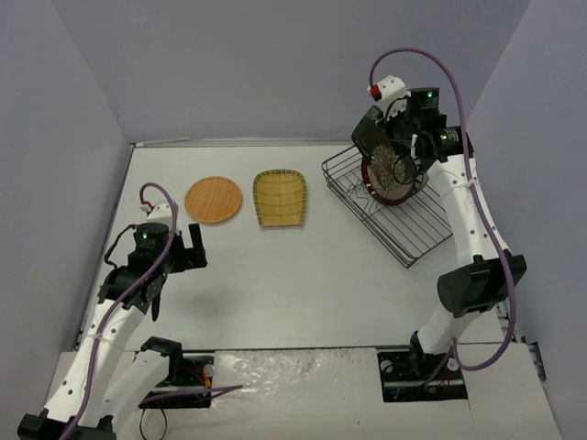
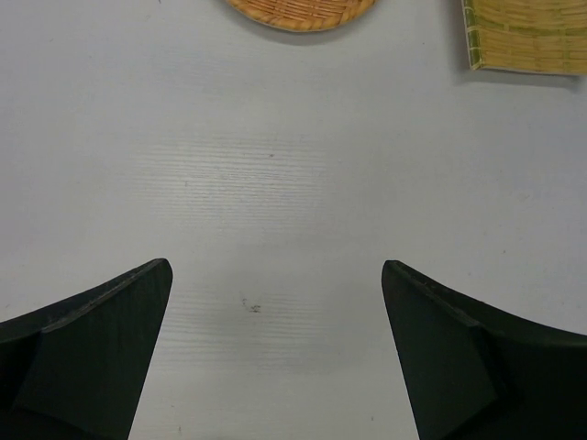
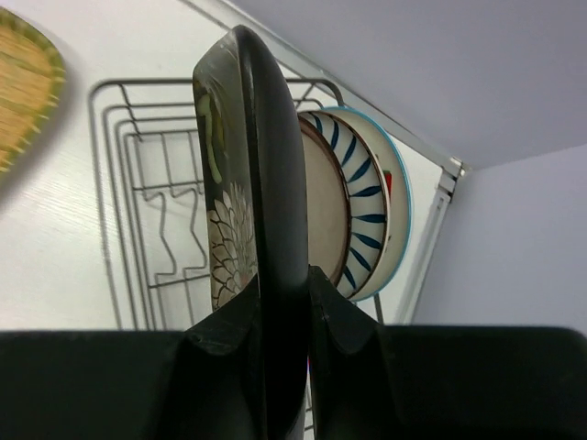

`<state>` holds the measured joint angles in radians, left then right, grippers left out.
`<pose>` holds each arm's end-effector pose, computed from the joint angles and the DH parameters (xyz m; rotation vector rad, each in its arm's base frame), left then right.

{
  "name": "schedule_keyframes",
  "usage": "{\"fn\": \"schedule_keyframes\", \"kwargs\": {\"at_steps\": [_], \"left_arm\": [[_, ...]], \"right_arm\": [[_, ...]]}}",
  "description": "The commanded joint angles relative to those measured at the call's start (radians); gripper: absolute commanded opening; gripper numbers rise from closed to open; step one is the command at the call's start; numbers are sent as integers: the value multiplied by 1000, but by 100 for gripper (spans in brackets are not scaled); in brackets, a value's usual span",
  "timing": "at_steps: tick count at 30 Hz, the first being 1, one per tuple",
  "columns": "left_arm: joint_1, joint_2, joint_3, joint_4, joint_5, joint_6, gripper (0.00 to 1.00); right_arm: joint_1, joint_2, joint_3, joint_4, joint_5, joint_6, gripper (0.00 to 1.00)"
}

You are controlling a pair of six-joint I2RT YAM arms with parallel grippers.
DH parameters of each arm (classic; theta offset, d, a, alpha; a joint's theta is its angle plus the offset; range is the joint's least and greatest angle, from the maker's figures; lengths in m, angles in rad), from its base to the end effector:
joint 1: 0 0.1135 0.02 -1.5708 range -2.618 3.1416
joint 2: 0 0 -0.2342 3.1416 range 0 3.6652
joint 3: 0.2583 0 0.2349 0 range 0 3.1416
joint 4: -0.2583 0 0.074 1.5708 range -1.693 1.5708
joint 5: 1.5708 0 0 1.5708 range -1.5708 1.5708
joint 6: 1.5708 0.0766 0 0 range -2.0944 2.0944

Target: Load the plates into the dish rack

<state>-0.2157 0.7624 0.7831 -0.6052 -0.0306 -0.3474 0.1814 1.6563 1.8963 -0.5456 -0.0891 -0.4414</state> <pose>0.1978 -0.0410 0.2569 -0.1605 2.1636 -0.2921 0.3820 0.0770 0.4139 -0.6329 1.7663 -0.0953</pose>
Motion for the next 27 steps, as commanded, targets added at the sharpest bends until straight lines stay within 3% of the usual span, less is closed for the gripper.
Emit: {"fn": "schedule_keyframes", "kwargs": {"at_steps": [1,7,27], "left_arm": [[5,0,36,53,-39,37,97],[6,-3,33,72,-22,30,97],[7,-28,25,87,-5,28,97]], "right_arm": [[-14,38,98,132,123,-150,0],[-15,93,96,133,167,-208,0],[-34,160,-24,164,48,-213,0]]}}
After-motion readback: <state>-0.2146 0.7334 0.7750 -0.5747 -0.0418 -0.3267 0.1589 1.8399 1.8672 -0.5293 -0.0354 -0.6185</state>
